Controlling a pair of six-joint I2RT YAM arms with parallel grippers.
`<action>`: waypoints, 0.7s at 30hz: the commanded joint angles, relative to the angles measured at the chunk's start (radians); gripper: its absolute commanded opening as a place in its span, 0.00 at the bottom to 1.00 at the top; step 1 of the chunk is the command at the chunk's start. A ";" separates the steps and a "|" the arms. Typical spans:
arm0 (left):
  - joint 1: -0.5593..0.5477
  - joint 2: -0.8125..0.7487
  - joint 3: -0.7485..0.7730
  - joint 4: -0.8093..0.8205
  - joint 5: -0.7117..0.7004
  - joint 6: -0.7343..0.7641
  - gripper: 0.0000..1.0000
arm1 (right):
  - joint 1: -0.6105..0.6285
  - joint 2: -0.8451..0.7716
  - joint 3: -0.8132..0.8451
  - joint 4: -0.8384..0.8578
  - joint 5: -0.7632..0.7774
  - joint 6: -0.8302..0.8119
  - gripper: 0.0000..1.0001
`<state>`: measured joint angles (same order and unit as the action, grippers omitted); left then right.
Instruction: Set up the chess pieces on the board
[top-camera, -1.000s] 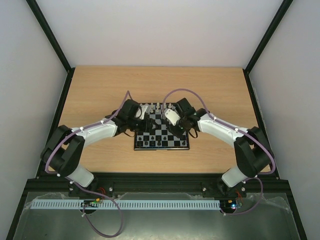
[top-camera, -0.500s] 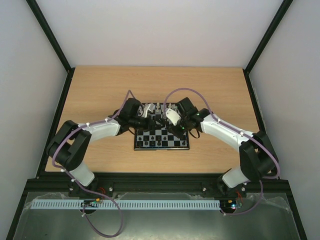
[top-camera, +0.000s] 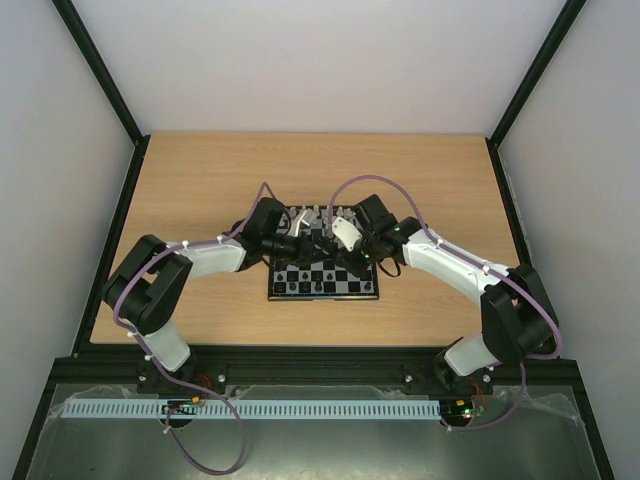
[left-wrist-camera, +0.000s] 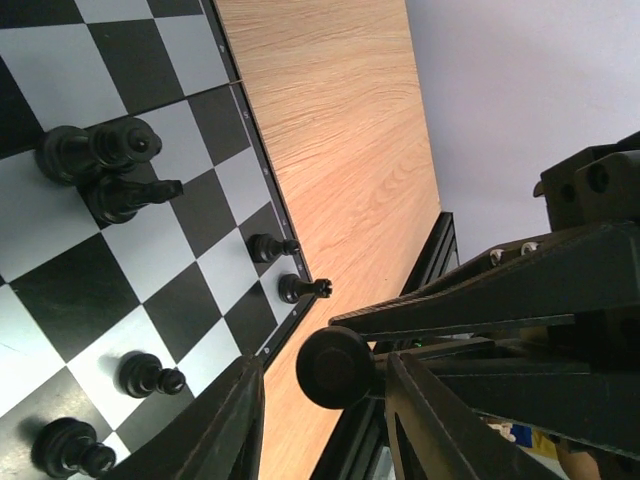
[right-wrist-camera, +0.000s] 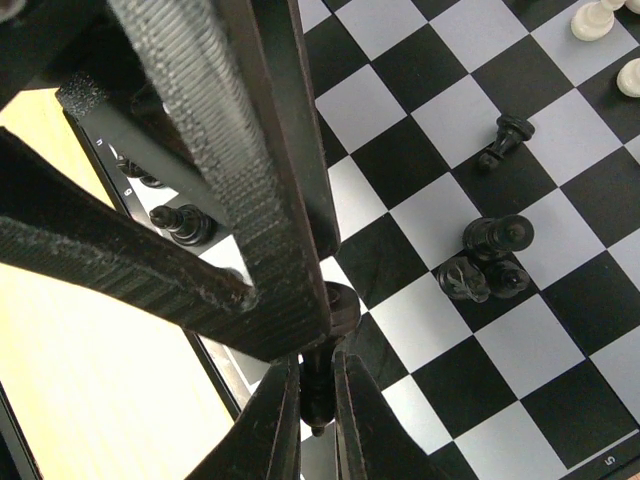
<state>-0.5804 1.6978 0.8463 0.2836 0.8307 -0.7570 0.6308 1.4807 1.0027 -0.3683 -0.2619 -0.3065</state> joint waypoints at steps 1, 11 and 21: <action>-0.007 0.021 0.019 0.048 0.041 -0.017 0.36 | 0.006 -0.024 -0.011 -0.034 -0.022 0.007 0.05; -0.022 0.043 0.021 0.080 0.069 -0.038 0.28 | 0.006 -0.026 -0.027 -0.020 -0.020 0.008 0.05; -0.027 0.049 0.022 0.136 0.098 -0.076 0.17 | 0.006 -0.033 -0.028 -0.020 -0.015 0.009 0.05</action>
<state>-0.5976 1.7439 0.8478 0.3500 0.8825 -0.8146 0.6304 1.4757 0.9855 -0.3687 -0.2604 -0.3058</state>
